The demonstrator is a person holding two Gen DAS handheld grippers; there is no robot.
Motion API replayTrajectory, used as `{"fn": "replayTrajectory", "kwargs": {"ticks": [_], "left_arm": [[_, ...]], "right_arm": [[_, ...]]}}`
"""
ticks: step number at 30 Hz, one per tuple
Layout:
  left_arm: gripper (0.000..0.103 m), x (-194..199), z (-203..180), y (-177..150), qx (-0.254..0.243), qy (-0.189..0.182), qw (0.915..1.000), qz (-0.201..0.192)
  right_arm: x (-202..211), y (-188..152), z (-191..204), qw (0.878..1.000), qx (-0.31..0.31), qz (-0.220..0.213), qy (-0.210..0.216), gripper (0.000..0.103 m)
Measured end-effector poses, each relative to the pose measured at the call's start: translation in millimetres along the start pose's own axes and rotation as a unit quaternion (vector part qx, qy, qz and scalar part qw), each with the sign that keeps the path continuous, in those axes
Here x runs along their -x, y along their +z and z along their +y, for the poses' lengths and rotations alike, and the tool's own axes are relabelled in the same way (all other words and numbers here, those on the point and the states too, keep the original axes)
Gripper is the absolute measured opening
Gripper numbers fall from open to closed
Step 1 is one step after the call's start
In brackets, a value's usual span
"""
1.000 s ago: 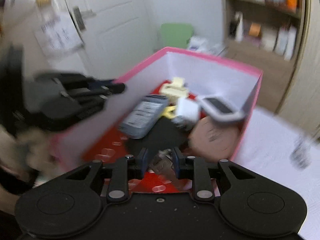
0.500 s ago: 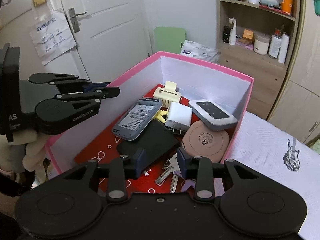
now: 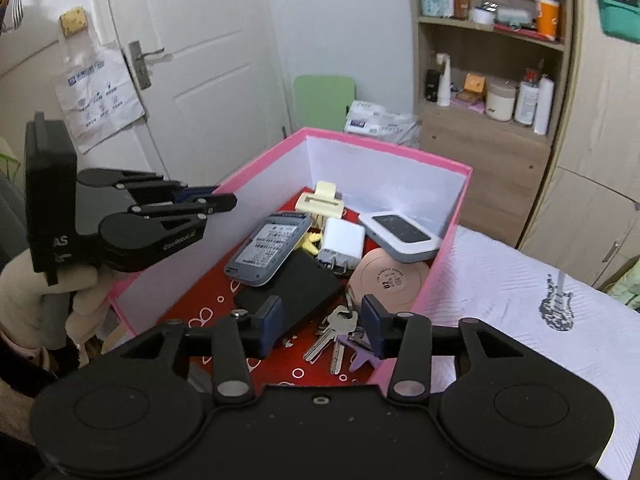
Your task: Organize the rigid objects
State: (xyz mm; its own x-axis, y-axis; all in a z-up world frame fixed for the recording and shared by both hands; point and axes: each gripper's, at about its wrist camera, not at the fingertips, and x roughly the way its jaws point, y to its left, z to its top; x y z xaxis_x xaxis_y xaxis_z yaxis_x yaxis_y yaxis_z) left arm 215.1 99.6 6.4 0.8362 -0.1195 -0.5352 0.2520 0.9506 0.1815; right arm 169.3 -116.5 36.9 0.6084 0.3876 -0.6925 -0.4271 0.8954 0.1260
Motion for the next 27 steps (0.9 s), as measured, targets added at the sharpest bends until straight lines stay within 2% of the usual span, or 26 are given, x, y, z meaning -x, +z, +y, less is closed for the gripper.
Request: {"fn": "replayTrajectory", "kwargs": {"ticks": [3,10,17,19,22,25,27], "left_arm": [[0.007,-0.4,1.9,-0.5,0.007,-0.003,1.0000,-0.001],[0.007,0.3,-2.7,-0.6,-0.005,0.011,0.9999,0.001],[0.009,0.1,0.4,-0.1,0.002,0.001,1.0000,0.001],[0.009,-0.7,4.8,0.2,0.018,-0.004,0.9998,0.006],[0.009,-0.4,1.4,1.9,0.008,0.006,0.9999,0.013],[0.012,11.0,-3.1,6.3,0.003,0.009,0.9997,0.020],[0.022,27.6,-2.2,11.7,0.017,0.000,0.9998,0.012]], "right_arm": [[6.4,-4.6,3.9,1.000,0.002,-0.013,-0.019,0.056],[14.8,-12.6,4.7,0.999,-0.022,-0.034,-0.008,0.058],[21.3,-23.0,8.9,0.998,-0.035,-0.041,-0.022,0.060],[24.8,-25.7,10.1,0.998,-0.036,-0.041,-0.025,0.062],[28.1,-28.3,11.7,0.998,-0.033,-0.039,-0.041,0.065],[36.4,-31.0,12.4,0.997,-0.033,-0.043,-0.047,0.068],[44.5,-33.4,13.6,0.997,-0.033,-0.053,-0.050,0.073]]}}
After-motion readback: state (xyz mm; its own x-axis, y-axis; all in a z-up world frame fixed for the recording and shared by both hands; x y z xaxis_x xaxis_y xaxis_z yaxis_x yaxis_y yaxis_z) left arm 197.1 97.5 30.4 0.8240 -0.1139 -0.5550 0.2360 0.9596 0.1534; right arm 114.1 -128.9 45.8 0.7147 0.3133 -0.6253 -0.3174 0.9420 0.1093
